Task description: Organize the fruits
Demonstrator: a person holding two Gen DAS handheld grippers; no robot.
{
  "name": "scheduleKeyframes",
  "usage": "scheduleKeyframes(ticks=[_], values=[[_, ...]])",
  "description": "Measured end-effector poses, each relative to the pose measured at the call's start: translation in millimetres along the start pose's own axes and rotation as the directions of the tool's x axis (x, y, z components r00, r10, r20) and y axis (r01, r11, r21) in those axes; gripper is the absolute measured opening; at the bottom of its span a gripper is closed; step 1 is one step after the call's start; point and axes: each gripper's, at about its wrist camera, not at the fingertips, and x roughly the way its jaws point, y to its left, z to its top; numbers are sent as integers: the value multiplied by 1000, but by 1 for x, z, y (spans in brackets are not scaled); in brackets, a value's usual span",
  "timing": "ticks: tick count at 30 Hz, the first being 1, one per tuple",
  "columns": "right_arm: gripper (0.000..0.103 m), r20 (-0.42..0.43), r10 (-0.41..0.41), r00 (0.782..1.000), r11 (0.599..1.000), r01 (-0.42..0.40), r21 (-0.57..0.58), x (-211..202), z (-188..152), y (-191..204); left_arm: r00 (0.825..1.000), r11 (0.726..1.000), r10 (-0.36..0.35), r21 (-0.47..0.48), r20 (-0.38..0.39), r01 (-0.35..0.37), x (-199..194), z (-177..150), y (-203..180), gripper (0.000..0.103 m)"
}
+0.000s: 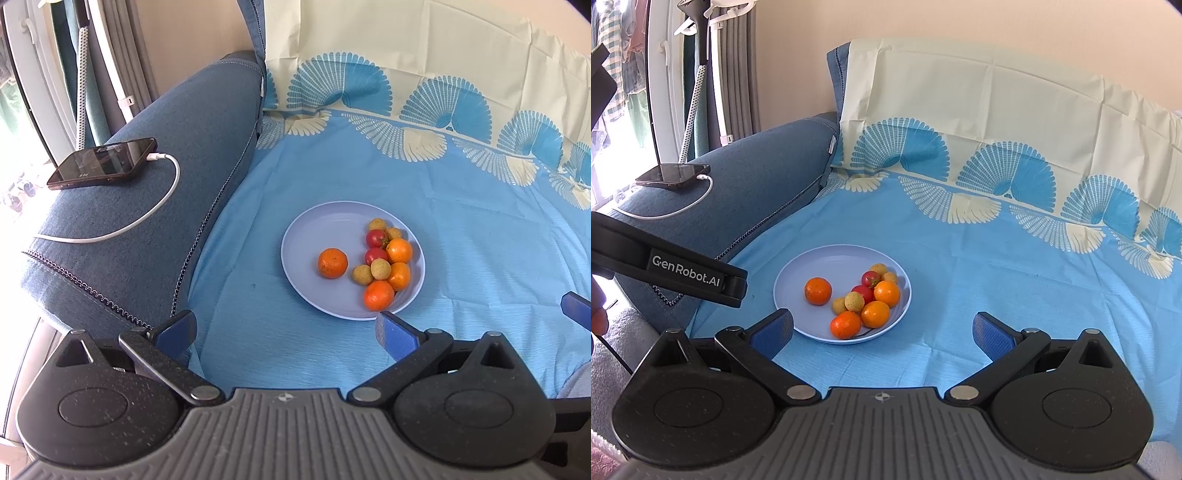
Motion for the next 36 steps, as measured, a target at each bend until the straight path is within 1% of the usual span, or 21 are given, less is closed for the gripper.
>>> scheduleKeyframes(ticks=[15,30,36], values=[[102,0,2,1000,1000,-2,-6,0,0,0,1000,1000,2,3,2,-2,-1,0,-1,103],[102,0,2,1000,1000,-2,-7,0,0,1,1000,1000,28,9,-4,-28,1,2,0,103],[102,1,1,1000,1000,-1,-7,0,0,1,1000,1000,26,9,-8,-26,1,2,0,103]])
